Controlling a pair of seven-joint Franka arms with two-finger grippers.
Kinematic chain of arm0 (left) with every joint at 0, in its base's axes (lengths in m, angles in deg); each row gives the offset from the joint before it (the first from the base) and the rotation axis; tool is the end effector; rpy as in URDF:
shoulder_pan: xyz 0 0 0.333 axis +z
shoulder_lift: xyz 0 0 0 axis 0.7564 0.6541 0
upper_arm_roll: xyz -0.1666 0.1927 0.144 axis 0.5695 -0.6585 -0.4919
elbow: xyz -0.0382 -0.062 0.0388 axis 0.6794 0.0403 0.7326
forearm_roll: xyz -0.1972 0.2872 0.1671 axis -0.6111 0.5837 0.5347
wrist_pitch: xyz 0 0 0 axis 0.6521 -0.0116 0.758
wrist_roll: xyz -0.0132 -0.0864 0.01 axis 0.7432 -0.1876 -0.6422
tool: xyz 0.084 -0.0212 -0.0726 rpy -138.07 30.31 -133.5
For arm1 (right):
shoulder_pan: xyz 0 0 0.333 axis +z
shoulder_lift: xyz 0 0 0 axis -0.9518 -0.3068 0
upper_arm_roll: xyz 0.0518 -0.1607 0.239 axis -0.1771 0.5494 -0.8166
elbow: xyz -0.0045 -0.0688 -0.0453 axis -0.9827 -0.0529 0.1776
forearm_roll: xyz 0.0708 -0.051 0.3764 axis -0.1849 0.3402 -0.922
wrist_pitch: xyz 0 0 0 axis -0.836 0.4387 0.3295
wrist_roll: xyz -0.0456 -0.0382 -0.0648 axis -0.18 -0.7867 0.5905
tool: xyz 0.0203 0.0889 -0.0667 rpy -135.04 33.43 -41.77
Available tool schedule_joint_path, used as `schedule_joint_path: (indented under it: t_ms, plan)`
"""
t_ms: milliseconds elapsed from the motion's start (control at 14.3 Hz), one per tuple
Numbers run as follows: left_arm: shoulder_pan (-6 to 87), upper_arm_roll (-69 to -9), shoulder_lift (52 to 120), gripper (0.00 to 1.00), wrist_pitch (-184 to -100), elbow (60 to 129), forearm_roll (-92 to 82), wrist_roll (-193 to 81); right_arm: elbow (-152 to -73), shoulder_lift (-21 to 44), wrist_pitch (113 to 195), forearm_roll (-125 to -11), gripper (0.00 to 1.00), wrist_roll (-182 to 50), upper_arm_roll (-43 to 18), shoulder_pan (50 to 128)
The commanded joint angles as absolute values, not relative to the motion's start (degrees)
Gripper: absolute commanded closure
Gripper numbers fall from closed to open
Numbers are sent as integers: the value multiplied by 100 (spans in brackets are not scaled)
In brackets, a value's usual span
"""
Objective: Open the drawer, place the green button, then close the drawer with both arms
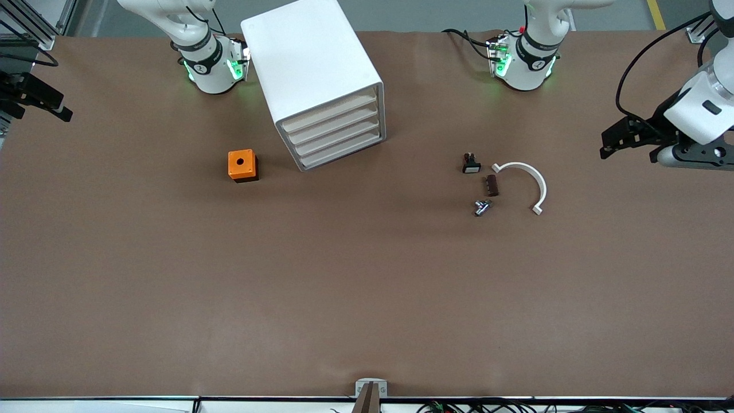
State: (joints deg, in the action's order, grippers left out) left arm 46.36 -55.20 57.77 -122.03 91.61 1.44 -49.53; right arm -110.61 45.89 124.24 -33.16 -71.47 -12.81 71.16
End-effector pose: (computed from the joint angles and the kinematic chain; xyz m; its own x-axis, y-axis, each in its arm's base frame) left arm 0.5421 -0.0507 0.5744 0.9953 -0.0835 0.0489 -0.0853 -0.9957 0.0367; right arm 0.4820 -0.0510 0.6261 0.9939 -0.1084 -0.0206 -0.1093 -0.9926 -0.0531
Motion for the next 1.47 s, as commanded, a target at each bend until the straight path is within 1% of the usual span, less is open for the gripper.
schedule_joint_path:
  t_ms: [0, 491, 561, 701, 841, 1402]
  plan:
    - [4694, -5493, 5719, 0, -12727, 9225, 287, -4875, -11180, 4738, 12481, -3349, 0, -7079, -1326, 7081]
    - [4756, -5501, 5746, 0, -12746, 8989, 313, -4971, -11181, 4738, 12463, -3332, 0, -7061, -1326, 7213]
    - [4765, -5510, 5763, 0, -12660, 8814, 322, -4963, -11172, 4738, 12480, -3288, 0, -7061, -1326, 7274]
    - [4765, -5571, 5772, 0, -12291, 8715, 322, -5033, -11172, 4738, 12472, -3262, 0, -7061, -1326, 7292]
    - [4756, -5563, 5763, 0, -12053, 8706, 313, -5313, -11172, 4738, 12533, -3122, 0, -7061, -1326, 7292]
    - [4748, -5528, 5789, 0, -11929, 8698, 269, -5534, -11189, 4738, 12525, -3068, 0, -7061, -1317, 7319]
